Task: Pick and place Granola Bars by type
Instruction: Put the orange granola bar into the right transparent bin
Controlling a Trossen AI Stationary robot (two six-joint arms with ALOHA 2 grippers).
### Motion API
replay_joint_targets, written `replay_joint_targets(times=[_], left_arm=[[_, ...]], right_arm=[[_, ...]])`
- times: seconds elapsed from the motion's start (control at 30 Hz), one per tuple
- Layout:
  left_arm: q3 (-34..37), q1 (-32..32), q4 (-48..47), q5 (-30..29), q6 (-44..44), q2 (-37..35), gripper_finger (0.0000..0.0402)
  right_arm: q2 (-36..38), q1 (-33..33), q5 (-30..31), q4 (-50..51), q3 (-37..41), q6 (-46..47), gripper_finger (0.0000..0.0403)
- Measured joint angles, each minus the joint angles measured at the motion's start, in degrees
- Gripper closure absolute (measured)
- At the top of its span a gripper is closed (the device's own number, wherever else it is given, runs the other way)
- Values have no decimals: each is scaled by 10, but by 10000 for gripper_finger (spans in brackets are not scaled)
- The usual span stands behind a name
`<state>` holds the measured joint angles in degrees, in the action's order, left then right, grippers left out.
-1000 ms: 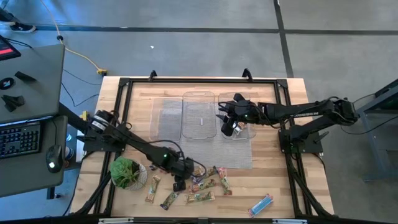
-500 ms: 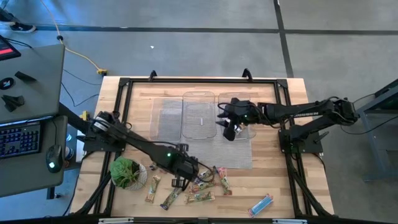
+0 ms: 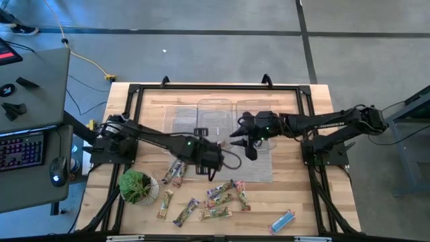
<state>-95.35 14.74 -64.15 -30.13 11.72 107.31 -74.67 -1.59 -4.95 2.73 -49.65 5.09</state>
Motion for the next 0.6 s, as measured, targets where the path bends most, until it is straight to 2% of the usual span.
replay_joint_targets(times=[0.1, 0.23, 0.4, 0.6], left_arm=[[0, -10, 25, -40, -16, 0, 369], [0, -13, 55, -54, -63, 0, 369], [0, -9, 101, -81, -96, 0, 369], [-1, -8, 127, -111, -130, -4, 369]], right_arm=[[0, 9, 37, 8, 0, 3, 269], [0, 13, 76, 9, 0, 18, 269], [0, 13, 77, 22, 0, 19, 269], [0, 13, 46, 22, 0, 19, 269]])
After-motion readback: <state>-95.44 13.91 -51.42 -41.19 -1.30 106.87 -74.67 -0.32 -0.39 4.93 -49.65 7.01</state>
